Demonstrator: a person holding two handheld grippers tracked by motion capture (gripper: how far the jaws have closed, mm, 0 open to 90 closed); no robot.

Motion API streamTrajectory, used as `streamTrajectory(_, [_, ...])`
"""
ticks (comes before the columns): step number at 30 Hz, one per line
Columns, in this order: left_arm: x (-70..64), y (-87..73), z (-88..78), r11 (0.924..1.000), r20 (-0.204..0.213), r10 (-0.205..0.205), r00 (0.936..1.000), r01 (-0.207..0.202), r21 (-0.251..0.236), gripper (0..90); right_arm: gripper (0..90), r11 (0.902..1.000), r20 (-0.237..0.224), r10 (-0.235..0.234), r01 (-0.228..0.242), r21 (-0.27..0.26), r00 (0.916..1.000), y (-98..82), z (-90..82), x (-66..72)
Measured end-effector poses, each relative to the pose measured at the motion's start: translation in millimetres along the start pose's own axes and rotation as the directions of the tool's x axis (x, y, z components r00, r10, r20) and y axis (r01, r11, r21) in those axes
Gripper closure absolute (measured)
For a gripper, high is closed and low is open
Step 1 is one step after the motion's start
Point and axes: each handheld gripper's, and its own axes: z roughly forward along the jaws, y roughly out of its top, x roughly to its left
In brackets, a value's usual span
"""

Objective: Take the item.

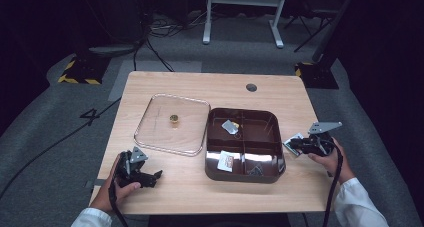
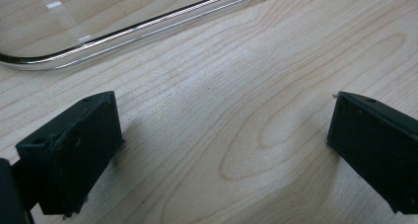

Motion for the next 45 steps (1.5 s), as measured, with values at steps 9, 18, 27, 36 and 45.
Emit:
streamTrajectory(9, [0.3,0.1,-0.1,1.0,-0.001,0.005,1.0,-0.005,0.0,0.3,45.4,0.9997,0.036,-0.022,0.023,-0.012,0.9991,8.7,-5.0,5.9])
streamTrajectory(18, [0.2,0.1,0.0,1.0,-0.001,0.004,1.0,-0.004,-0.001,0.3,31.1,0.9991,0.08,-0.032,0.035,-0.024,0.9963,11.3,-10.1,9.7])
streamTrajectory(27, [0.1,0.0,-0.1,1.0,-0.003,0.004,1.0,-0.004,-0.001,0.3,22.6,0.9987,0.122,-0.042,0.046,-0.024,0.9916,10.0,-17.3,18.1])
streamTrajectory(36, [0.0,0.0,-0.2,1.0,-0.003,0.004,1.0,-0.004,-0.001,0.4,21.1,0.9973,0.135,-0.07,0.072,-0.012,0.9883,3.0,-24.0,25.0])
streamTrajectory(45, [-0.1,0.0,-0.2,1.0,-0.004,0.003,1.0,-0.003,0.0,0.3,21.7,0.9967,0.158,-0.08,0.081,0.003,0.9842,-12.0,-30.9,29.3])
